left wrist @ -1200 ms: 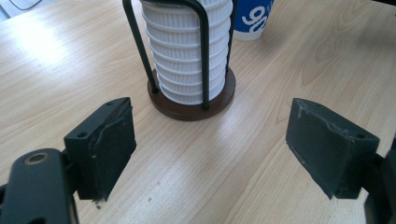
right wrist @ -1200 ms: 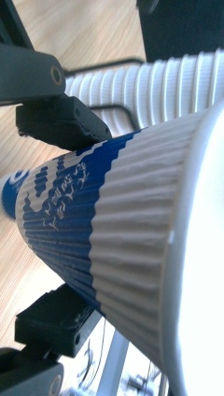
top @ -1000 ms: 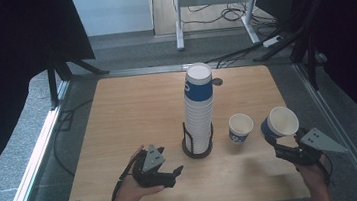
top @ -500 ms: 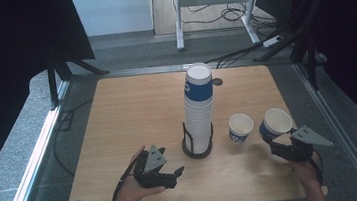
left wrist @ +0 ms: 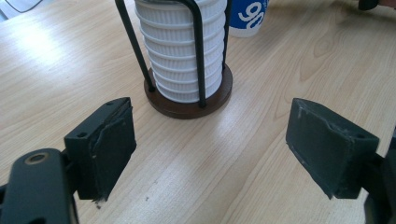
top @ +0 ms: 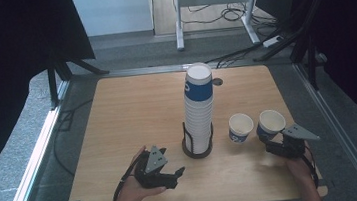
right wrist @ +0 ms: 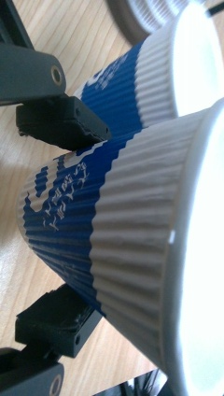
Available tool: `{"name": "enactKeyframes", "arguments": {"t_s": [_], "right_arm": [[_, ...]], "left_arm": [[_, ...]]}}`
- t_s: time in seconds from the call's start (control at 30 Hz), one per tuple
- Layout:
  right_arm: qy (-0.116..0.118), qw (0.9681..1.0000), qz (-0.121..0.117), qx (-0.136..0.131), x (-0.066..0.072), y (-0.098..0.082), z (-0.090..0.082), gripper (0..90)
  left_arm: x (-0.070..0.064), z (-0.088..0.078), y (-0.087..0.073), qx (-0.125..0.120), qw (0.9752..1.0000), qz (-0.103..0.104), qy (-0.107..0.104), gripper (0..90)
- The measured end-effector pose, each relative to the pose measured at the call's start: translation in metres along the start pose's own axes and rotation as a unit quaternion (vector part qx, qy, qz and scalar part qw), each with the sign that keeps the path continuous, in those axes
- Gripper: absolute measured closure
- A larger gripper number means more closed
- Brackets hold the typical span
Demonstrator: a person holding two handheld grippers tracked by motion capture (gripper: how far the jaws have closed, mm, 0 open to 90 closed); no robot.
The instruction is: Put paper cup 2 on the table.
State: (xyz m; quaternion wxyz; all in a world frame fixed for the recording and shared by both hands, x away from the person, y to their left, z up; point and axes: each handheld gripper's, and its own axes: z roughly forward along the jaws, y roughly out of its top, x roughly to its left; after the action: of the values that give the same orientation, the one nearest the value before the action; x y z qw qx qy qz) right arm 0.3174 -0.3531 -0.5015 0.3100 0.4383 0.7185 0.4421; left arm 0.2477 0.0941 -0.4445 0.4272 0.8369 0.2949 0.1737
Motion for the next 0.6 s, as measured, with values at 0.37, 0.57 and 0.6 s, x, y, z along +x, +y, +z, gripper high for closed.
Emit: {"name": "enactKeyframes", "arguments": {"t_s": [0.37, 0.57, 0.6], "right_arm": [[-0.017, 0.9983, 0.002, 0.055, -0.003, -0.005, 0.013, 26.7], [-0.017, 0.9975, 0.002, 0.069, -0.003, -0.005, 0.015, 26.3], [-0.018, 0.9971, 0.000, 0.073, -0.002, -0.005, 0.016, 26.2]], "left_arm": [[-0.002, 0.002, 0.000, 0.004, 1.0000, 0.004, 0.000, 15.9], [-0.002, 0.002, 0.000, 0.007, 1.0000, 0.004, 0.000, 16.1], [-0.002, 0.003, -0.001, 0.008, 1.0000, 0.004, 0.000, 16.2]]}}
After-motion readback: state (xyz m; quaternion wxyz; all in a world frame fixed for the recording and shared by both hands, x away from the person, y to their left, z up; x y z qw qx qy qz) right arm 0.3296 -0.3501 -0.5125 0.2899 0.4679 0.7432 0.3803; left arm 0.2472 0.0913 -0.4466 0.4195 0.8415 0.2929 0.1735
